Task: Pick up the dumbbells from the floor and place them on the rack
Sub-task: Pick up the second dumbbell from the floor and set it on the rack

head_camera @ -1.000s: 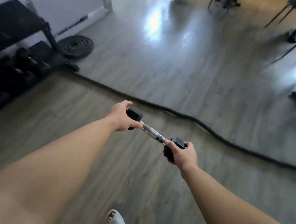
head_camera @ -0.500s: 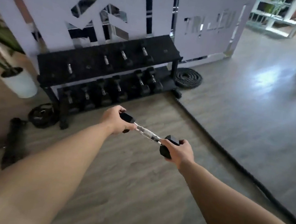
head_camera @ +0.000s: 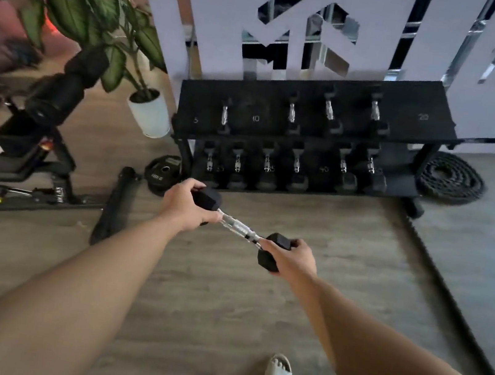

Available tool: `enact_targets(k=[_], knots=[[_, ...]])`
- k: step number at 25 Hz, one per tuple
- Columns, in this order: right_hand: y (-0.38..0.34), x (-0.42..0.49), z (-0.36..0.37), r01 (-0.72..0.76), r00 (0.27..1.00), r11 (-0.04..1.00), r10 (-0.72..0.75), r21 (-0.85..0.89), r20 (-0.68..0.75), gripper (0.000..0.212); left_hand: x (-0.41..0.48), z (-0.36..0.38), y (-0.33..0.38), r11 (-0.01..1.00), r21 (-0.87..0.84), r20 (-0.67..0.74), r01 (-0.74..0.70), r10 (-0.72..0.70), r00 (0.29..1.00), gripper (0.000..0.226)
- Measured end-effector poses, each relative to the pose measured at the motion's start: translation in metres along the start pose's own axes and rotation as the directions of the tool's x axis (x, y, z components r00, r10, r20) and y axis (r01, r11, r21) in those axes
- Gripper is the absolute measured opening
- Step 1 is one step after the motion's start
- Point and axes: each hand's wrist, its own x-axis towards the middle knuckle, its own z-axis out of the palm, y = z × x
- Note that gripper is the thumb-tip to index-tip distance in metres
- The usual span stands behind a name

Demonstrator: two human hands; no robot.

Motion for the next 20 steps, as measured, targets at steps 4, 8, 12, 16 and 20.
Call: enact_targets(k=[4, 8, 12, 16, 20], knots=[[-0.059, 0.08, 0.046, -0.015, 0.998, 0.998, 0.019, -0.064, 0.057, 0.068, 0.092, -0.016, -0.003, 0.998, -0.007, -0.036, 0.058, -0.058, 0.998, 0.073], [-0.112, 0.14, 0.103, -0.021, 0.993, 0.993, 0.034, -0.114, 0.115, 0.066, 0.181, -0.043, -0.012, 0.995, -0.016, -0.044, 0.096, -0.097, 0.994, 0.072], [-0.152, 0.202, 0.166, -0.017, 0.995, 0.988, 0.031, -0.151, 0.09, 0.063, 0.285, -0.065, -0.029, 0.999, 0.028, -0.001, 0.046, -0.046, 0.999, 0.073], [-0.185, 0.254, 0.239, -0.038, 0.999, 0.988, 0.04, -0.147, 0.013, 0.06, 0.396, -0.086, -0.048, 0.991, 0.102, 0.052, -0.081, 0.076, 0.996, 0.074], [-0.217, 0.298, 0.322, -0.101, 0.994, 0.993, 0.099, -0.064, -0.037, 0.055, 0.507, -0.116, -0.058, 0.959, 0.199, 0.143, -0.202, 0.176, 0.974, 0.077]])
